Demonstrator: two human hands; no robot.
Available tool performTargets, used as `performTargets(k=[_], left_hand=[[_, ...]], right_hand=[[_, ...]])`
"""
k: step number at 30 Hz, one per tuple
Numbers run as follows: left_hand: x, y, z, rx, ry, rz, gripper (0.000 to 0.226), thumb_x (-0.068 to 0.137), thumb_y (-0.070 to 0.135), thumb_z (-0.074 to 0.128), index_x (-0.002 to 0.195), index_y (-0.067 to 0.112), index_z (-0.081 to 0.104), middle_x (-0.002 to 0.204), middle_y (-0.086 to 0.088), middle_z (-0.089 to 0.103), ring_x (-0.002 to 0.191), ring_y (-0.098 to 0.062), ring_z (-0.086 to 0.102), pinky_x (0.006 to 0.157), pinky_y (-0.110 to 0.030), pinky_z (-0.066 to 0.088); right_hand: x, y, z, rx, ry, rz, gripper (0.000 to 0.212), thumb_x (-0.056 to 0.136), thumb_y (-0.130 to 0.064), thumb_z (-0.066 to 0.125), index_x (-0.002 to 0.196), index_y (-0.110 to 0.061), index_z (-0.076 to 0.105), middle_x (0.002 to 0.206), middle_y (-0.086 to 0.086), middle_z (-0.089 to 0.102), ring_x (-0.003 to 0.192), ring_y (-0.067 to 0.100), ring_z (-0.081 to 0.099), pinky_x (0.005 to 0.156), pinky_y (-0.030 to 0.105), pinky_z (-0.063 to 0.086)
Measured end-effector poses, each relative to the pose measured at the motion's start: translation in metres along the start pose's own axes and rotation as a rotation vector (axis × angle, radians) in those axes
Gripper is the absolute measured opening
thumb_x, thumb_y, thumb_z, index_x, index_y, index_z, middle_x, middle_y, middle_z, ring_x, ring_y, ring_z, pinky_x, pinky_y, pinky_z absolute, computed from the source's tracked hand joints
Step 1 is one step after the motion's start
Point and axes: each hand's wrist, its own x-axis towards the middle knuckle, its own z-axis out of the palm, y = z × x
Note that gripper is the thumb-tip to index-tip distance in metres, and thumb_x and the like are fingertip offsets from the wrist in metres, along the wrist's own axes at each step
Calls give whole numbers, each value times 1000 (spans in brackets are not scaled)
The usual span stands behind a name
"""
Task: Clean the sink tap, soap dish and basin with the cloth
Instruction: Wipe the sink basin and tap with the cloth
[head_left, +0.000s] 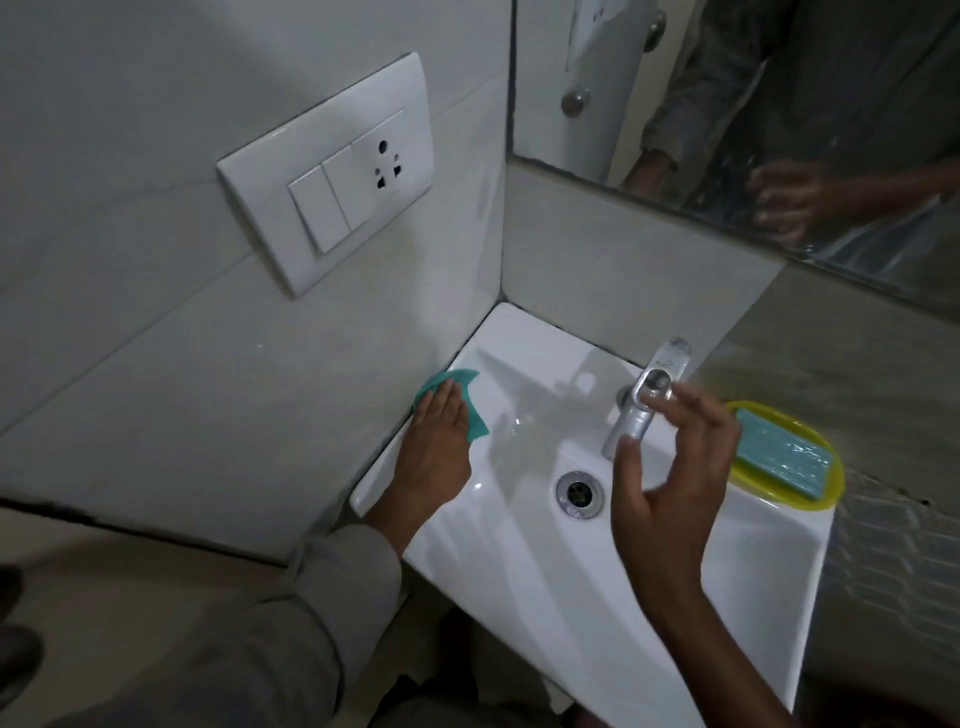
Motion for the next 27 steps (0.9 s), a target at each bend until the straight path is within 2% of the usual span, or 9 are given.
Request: performTargets(k=[3,5,11,14,16,19,21,24,27], left_hand=[[-36,-10,8,1,-47,3,61,94,20,32,149,-1,17,161,-17,7,150,-30,-1,118,-40,-14],[-60,-13,14,-27,-102,-10,61,95,21,31,150,-1,17,162,-16,5,150,-28,-3,118,-39,-14],[-101,-1,19,-101,-229,-80,56,99,30,31,148,6,27,161,-8,18,149,-21,9,120,-36,5],[-104,26,9,-89,-285,-138,49,97,28,35,140,4,41,151,-11,37,143,-24,27,115,-35,19],[-112,59,3,-108,-292,-107,41,97,26,37,126,3,54,136,-13,51,129,-28,42,105,-35,30],[-131,135,-10,-279,-357,105,30,96,15,42,110,-4,61,119,-22,60,110,-35,57,90,-36,45],[-139,197,-14,-411,-369,316,24,90,1,50,99,-16,64,108,-34,62,101,-41,63,83,-38,52],[-150,274,-21,-354,-503,345,47,99,14,40,137,-13,37,148,-31,32,139,-39,30,115,-43,24],[-161,284,-13,-198,-473,397,51,100,18,35,143,-9,29,155,-26,21,144,-39,16,120,-46,11]], right_hand=[[-31,-8,4,83,-155,12,25,82,-13,52,105,-21,60,114,-2,51,115,5,48,94,11,35],[-46,-5,11,147,-277,80,24,84,-10,53,103,-23,60,110,-7,52,111,9,53,89,16,41],[-80,30,3,189,-553,340,26,92,-9,57,104,-31,61,111,-18,58,105,6,60,85,17,47],[-90,55,-28,212,-563,508,26,93,-10,57,99,-36,61,111,-14,62,96,1,61,75,9,46],[-91,72,-55,220,-537,565,23,93,-12,55,96,-34,61,108,-15,64,96,7,63,77,14,48],[-85,95,-96,240,-458,631,19,94,-13,53,92,-29,62,104,-9,67,95,17,66,82,33,52],[-78,105,-115,266,-382,654,21,96,-11,51,91,-29,61,103,3,69,89,18,67,81,37,51],[-72,116,-143,297,-346,673,23,97,-8,48,91,-28,60,97,6,67,83,15,65,79,36,50],[-80,118,-162,331,-320,683,24,96,-8,48,91,-28,61,90,-1,66,81,14,65,75,29,48]])
